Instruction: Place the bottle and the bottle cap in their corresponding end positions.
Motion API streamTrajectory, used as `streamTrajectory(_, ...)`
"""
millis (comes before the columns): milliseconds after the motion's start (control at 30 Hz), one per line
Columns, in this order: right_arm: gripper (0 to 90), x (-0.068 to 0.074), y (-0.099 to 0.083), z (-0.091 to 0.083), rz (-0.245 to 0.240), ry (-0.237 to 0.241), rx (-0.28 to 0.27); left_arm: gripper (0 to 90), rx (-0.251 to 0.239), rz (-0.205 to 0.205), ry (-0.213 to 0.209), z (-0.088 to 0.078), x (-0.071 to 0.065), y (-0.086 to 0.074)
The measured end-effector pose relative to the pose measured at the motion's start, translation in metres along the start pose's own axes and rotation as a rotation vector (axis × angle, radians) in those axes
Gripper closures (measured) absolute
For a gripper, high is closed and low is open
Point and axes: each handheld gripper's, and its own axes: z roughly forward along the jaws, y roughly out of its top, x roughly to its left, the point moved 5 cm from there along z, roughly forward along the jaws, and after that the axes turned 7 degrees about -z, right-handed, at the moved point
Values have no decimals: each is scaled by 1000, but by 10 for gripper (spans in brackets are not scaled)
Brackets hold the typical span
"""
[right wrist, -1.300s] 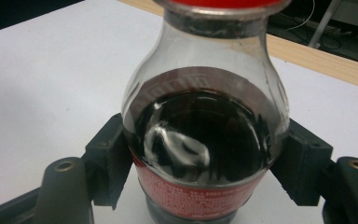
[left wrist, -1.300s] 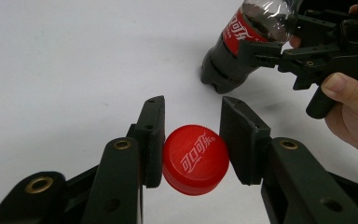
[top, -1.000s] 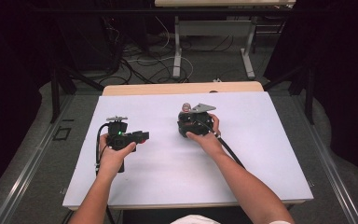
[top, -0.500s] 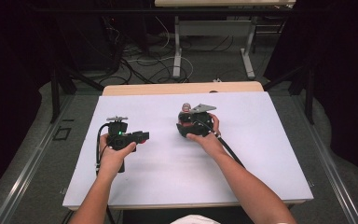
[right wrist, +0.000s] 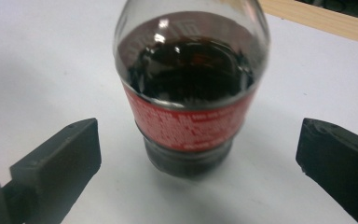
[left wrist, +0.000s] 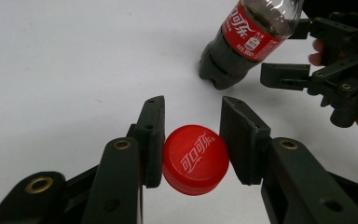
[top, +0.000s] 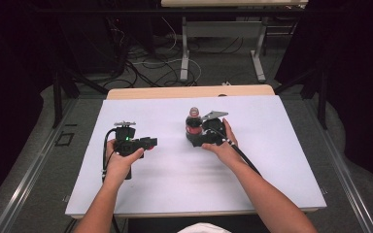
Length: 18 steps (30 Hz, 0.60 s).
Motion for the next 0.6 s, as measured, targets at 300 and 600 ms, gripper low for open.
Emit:
streamTrajectory(300,0,-4,-6,-19,13,-13,24,618,8,15,0,7,-3,-4)
streamTrajectory(600,0,-2,-22,-42,59,13,47,618,46,57,1,15,-10,-11)
